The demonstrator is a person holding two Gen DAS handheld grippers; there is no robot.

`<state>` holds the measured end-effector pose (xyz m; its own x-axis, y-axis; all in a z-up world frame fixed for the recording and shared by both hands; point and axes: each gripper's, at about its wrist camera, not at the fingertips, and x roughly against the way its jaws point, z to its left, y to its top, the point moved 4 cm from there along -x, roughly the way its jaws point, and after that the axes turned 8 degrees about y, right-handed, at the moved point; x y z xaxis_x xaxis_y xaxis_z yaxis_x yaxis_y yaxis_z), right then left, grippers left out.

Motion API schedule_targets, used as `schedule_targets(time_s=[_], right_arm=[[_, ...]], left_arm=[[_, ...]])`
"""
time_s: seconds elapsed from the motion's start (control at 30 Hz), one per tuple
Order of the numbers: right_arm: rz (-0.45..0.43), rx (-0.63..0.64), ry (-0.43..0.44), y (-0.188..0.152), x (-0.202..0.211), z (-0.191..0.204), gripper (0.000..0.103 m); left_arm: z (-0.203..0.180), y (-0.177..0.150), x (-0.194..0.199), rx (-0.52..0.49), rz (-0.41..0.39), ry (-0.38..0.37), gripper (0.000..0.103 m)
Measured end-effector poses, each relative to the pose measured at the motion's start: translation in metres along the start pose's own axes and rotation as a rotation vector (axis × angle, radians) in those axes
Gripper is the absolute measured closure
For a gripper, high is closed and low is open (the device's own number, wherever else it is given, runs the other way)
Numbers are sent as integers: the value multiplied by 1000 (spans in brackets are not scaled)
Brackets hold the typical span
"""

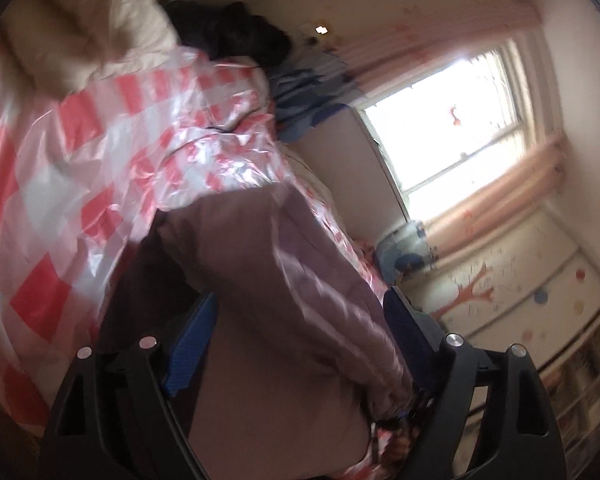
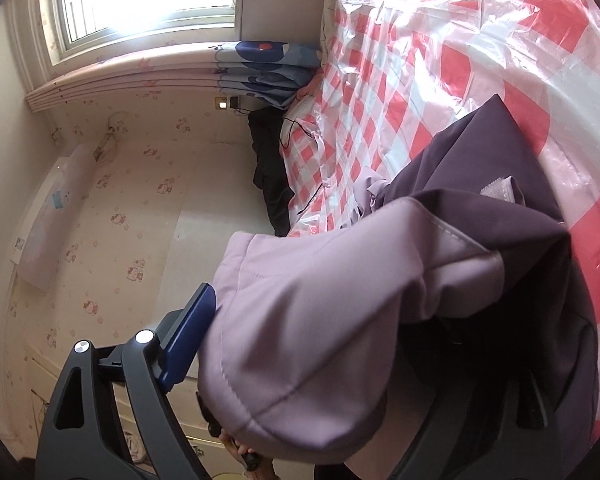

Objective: Fold large clothes
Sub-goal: 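Lay the turned jacket down on the bed with both grippers, then fold the jacket edge over with both grippers and press it down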

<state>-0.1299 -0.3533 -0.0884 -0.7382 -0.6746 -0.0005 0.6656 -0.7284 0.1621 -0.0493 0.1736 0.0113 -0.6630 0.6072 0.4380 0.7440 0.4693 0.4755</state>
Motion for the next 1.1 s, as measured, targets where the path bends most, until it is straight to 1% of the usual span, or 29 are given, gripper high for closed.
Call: schedule_targets(time_s=[0.1, 0.13, 0.17, 0.27, 0.33, 0.37, 0.4, 0.43, 0.5, 0.53, 0.57, 0.63, 0.67, 0.73, 0.8, 0.87, 0.9, 0.97, 1.07, 1.1], right_arm=[[-3, -2, 2, 1, -1, 4, 14], [-3, 0, 5, 2, -1, 5, 11], [-1, 8, 9, 3, -2, 9, 8], [5, 36, 0, 3, -3, 16, 7], [15, 57, -12, 3, -4, 21, 7], [22, 88, -32, 2, -4, 25, 7], [27, 124, -69, 1, -5, 29, 7], [35, 177, -127, 0, -5, 34, 7], [64, 342, -287, -6, -13, 50, 7], [75, 412, -354, -9, -18, 55, 7], [96, 517, -451, -12, -27, 63, 7], [146, 631, -568, -16, -48, 66, 7], [170, 674, -640, -16, -60, 63, 7], [199, 717, -728, -14, -78, 52, 7], [216, 740, -817, -8, -97, 34, 7], [218, 759, -892, 3, -114, 15, 7], [223, 758, -925, 7, -123, 5, 7], [236, 749, -957, 18, -138, -10, 7], [244, 745, -995, 36, -157, -24, 7], [260, 742, -1014, 44, -165, -28, 6]], left_arm=[[-25, -25, -19, -143, 71, 3, 22], [-35, -35, -29, -196, 103, 10, 22], [-45, -43, -40, -249, 129, 24, 22], [-62, -58, -70, -366, 174, 85, 22], [-67, -59, -89, -402, 191, 128, 22], [-68, -58, -96, -406, 194, 145, 22], [-67, -56, -108, -406, 200, 186, 22], [-65, -53, -115, -404, 201, 219, 22], [-66, -49, -125, -410, 189, 253, 22], [-70, -46, -129, -443, 171, 277, 22], [-75, -43, -134, -487, 149, 310, 22], [-86, -42, -148, -571, 133, 342, 22], [-90, -41, -160, -611, 139, 364, 22], [-88, -38, -181, -646, 171, 400, 22], [-78, -35, -209, -649, 221, 446, 22], [-59, -31, -237, -646, 266, 517, 22], [-52, -29, -246, -630, 290, 537, 22], [-25, -22, -264, -551, 334, 556, 22], [-10, -19, -270, -478, 354, 567, 22], [-7, -20, -270, -474, 359, 571, 22]])
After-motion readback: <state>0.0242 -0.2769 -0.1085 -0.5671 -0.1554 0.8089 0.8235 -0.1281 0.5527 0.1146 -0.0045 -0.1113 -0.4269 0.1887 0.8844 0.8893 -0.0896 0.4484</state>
